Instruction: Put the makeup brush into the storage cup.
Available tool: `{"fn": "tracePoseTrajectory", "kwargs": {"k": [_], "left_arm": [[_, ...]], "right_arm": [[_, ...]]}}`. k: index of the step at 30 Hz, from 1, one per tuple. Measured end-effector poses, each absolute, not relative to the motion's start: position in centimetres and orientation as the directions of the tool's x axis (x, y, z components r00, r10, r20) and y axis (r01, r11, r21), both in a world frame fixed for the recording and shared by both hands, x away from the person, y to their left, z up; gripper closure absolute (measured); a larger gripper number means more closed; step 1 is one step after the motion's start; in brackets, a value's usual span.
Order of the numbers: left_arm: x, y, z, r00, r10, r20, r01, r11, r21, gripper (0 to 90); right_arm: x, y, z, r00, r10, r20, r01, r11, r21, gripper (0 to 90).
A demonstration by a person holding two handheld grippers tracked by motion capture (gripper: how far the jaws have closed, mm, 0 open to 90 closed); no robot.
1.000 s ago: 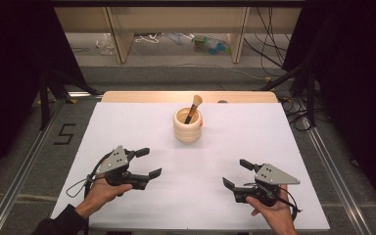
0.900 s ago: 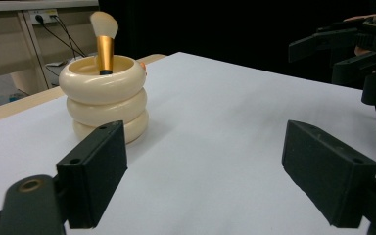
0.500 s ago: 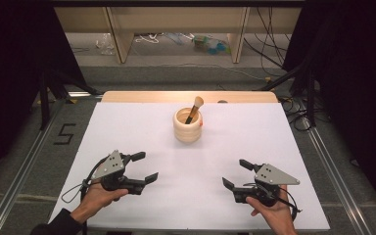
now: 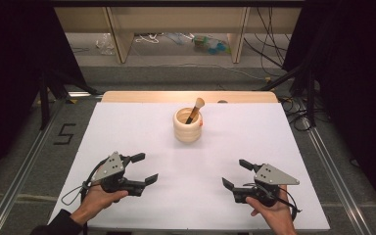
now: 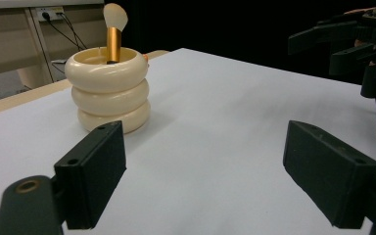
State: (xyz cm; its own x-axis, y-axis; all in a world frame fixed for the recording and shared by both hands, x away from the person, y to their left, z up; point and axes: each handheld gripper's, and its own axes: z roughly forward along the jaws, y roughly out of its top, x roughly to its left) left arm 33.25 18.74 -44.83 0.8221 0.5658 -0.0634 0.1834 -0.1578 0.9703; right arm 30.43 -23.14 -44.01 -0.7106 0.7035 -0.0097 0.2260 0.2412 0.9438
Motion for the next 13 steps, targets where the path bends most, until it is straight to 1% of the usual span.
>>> {"fn": "tracePoseTrajectory", "kwargs": {"k": [1,3,5,7,9,10,13], "left_arm": [[33.25,18.74,-44.82,0.821,0.568,-0.063,0.182,-0.157,0.971,16.2],[33.26,18.7,-44.83,0.824,0.564,-0.06,0.179,-0.159,0.971,16.2],[33.23,18.64,-44.87,0.823,0.564,-0.066,0.186,-0.158,0.97,16.1],[33.3,18.67,-44.86,0.826,0.561,-0.053,0.176,-0.167,0.97,16.1],[33.27,18.65,-44.86,0.825,0.563,-0.058,0.179,-0.162,0.97,16.1],[33.22,18.61,-44.87,0.823,0.565,-0.067,0.185,-0.155,0.97,16.2],[33.28,18.66,-44.84,0.824,0.564,-0.057,0.177,-0.16,0.971,16.2]], "right_arm": [[30.32,-23.11,-43.98,-0.713,0.701,0.01,0.249,0.24,0.938,17.2],[30.44,-22.95,-44.15,-0.712,0.702,0.012,0.231,0.218,0.948,17.2],[30.33,-23.12,-43.98,-0.712,0.702,0.009,0.249,0.241,0.938,17.2],[30.32,-23.12,-43.99,-0.712,0.702,0.008,0.248,0.241,0.938,17.2],[30.43,-23.15,-44.01,-0.71,0.705,-0.012,0.225,0.242,0.944,17.2],[30.44,-23.16,-44.01,-0.71,0.704,-0.011,0.225,0.242,0.944,17.2],[30.43,-23.16,-44.01,-0.709,0.705,-0.012,0.225,0.242,0.944,17.2]]}}
